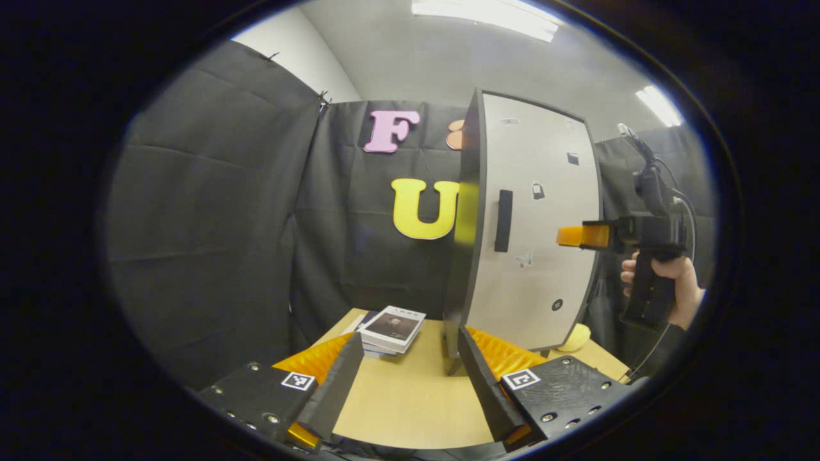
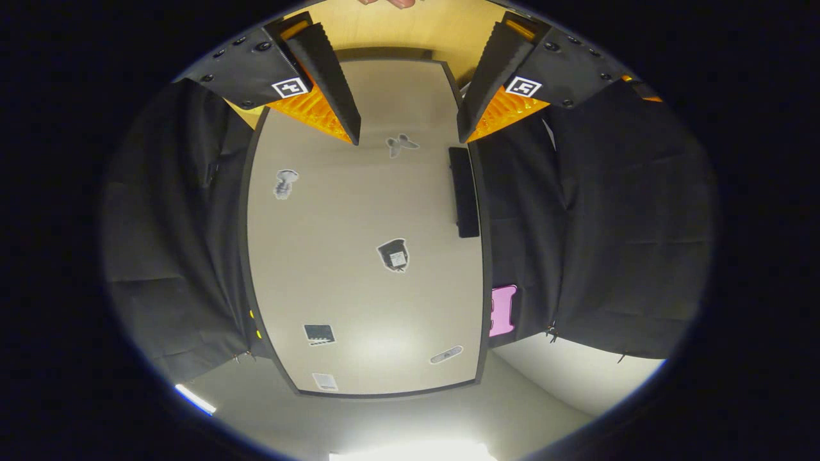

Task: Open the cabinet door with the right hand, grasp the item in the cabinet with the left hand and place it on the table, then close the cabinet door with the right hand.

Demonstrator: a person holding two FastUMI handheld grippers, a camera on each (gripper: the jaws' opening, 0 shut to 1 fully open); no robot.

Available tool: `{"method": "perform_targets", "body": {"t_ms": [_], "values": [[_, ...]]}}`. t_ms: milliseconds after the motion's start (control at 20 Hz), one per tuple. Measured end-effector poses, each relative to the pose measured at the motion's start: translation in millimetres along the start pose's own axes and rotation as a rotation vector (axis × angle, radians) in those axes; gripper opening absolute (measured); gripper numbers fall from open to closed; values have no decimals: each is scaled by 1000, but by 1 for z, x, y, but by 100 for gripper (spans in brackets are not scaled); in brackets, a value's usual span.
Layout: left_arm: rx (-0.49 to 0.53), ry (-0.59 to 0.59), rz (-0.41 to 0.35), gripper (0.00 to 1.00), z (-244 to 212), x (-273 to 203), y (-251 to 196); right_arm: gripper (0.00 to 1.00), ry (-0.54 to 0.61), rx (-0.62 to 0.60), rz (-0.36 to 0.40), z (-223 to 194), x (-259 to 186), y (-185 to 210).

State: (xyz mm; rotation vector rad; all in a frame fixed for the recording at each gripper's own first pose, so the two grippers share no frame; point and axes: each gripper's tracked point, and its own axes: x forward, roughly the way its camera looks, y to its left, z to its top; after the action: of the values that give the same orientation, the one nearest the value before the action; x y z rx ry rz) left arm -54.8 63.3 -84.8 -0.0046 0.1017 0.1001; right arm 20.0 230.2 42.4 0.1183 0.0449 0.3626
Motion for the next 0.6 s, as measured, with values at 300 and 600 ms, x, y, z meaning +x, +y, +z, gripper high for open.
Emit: {"method": "perform_targets", "body": {"t_ms": [300, 600], "values": [[-65, 32, 38, 90, -17, 1, 29, 92, -47, -36, 37, 23, 41, 41], [-52, 46, 48, 90, -25, 6, 50, 92, -77, -54, -9, 38, 83, 56]]}}
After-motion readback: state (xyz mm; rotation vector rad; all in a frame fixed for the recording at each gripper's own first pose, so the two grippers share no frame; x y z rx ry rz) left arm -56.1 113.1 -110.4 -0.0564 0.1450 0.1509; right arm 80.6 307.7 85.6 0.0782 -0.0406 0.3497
